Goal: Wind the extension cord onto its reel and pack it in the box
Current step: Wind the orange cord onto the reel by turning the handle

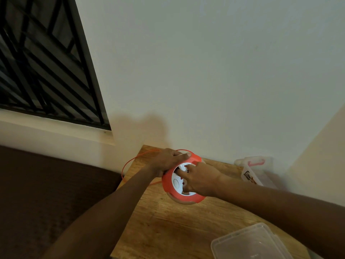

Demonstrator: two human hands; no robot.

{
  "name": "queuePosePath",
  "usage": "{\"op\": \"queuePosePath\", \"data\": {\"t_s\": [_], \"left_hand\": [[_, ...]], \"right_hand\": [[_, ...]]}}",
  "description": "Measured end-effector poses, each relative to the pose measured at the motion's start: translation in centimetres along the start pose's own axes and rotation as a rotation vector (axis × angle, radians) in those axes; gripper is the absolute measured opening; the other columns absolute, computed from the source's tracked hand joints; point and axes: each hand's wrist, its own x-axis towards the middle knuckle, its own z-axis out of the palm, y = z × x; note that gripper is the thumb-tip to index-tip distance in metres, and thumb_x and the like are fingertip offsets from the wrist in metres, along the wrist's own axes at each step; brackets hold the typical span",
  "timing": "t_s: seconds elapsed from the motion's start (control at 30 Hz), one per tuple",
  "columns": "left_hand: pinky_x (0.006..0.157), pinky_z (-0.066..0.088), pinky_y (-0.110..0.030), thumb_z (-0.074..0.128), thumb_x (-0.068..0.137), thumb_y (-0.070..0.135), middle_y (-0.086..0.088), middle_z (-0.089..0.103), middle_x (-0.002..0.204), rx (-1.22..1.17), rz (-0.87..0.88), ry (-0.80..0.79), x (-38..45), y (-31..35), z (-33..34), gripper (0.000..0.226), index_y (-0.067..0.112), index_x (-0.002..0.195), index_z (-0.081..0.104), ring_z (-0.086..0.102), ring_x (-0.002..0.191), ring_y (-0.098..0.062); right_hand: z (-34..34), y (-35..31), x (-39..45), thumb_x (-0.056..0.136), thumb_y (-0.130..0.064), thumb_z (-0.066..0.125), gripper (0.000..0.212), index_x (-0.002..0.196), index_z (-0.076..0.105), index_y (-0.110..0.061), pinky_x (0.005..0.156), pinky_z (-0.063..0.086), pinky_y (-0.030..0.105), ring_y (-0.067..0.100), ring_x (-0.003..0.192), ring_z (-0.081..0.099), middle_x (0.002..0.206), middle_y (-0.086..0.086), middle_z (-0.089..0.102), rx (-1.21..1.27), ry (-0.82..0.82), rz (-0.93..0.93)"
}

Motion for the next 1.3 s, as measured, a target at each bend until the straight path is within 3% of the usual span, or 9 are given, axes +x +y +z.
{"op": "queuePosePath", "data": {"t_s": [0.37,0.43,0.57,0.63,0.83,1.0,1.17,1.23,1.3], "left_hand": [[0.066,0.065,-0.026,0.066,0.095,0.056,-0.009,0.082,0.094,0.205,0.022,0.011,0.4,0.6,-0.4,0.049,0.010,0.105,0.079,0.080,0.079,-0.027],[0.068,0.065,-0.028,0.067,0.093,0.057,-0.009,0.082,0.096,0.217,-0.012,-0.016,0.4,0.8,-0.5,0.048,0.012,0.105,0.080,0.079,0.079,-0.025],[0.092,0.062,-0.056,0.068,0.095,0.053,-0.023,0.078,0.109,0.090,-0.007,-0.047,-0.1,-0.2,-0.8,0.055,0.002,0.116,0.074,0.075,0.099,-0.046],[0.094,0.059,-0.062,0.068,0.095,0.052,-0.027,0.075,0.112,0.025,0.022,-0.041,-0.3,-0.6,-0.6,0.057,-0.001,0.116,0.073,0.072,0.103,-0.051],[0.080,0.065,-0.044,0.066,0.094,0.057,-0.018,0.079,0.099,0.156,0.138,0.030,-0.3,-0.1,-0.2,0.057,0.002,0.106,0.077,0.077,0.087,-0.035],[0.069,0.064,-0.023,0.066,0.095,0.055,0.002,0.082,0.092,0.154,0.164,0.056,-0.5,-0.4,-0.2,0.037,0.022,0.100,0.081,0.079,0.083,-0.018],[0.079,0.066,-0.031,0.064,0.098,0.051,0.003,0.082,0.099,0.122,0.178,0.124,-0.7,-0.2,0.1,0.032,0.025,0.104,0.081,0.079,0.088,-0.020],[0.083,0.065,-0.044,0.065,0.100,0.044,-0.008,0.082,0.102,-0.066,0.189,0.166,-1.2,-0.7,-0.1,0.031,0.019,0.101,0.082,0.078,0.093,-0.031],[0.078,0.067,-0.046,0.063,0.101,0.041,-0.009,0.082,0.104,-0.240,0.192,0.208,-1.9,-1.0,-0.4,0.027,0.022,0.101,0.083,0.079,0.094,-0.033]], "right_hand": [[0.6,0.0,0.4,0.092,-0.033,0.067,0.050,0.140,0.050,-0.030,0.083,0.057,0.050,0.043,0.100,0.066,0.141,0.029,0.047,-0.059,0.057,-0.026],[0.5,-0.4,0.7,0.089,-0.030,0.072,0.056,0.140,0.049,-0.029,0.082,0.058,0.050,0.044,0.101,0.066,0.139,0.030,0.049,-0.042,0.039,-0.041],[0.1,-0.5,0.6,0.087,-0.030,0.073,0.055,0.138,0.051,-0.033,0.083,0.056,0.048,0.041,0.106,0.062,0.144,0.026,0.043,0.000,0.046,-0.050],[0.0,-0.3,0.3,0.092,-0.029,0.067,0.050,0.139,0.049,-0.029,0.086,0.054,0.050,0.043,0.110,0.059,0.146,0.026,0.040,0.030,0.053,-0.043],[0.2,-1.5,0.7,0.099,-0.025,0.056,0.052,0.144,0.041,-0.005,0.090,0.054,0.054,0.045,0.107,0.062,0.146,0.032,0.040,0.106,0.073,0.082],[0.8,-2.3,0.9,0.102,-0.026,0.049,0.057,0.151,0.028,-0.004,0.099,0.044,0.061,0.051,0.119,0.053,0.152,0.032,0.030,0.236,0.119,0.177],[0.5,-2.5,0.6,0.092,-0.026,0.067,0.062,0.147,0.039,-0.020,0.083,0.055,0.060,0.047,0.104,0.063,0.144,0.032,0.042,0.176,0.071,0.242],[0.0,-1.6,0.5,0.084,-0.028,0.075,0.070,0.145,0.040,-0.031,0.079,0.056,0.054,0.041,0.098,0.067,0.130,0.026,0.056,0.304,0.088,0.351],[-0.2,-0.9,0.5,0.079,-0.031,0.081,0.080,0.145,0.037,-0.034,0.074,0.058,0.049,0.038,0.096,0.068,0.124,0.023,0.061,0.353,0.088,0.409]]}}
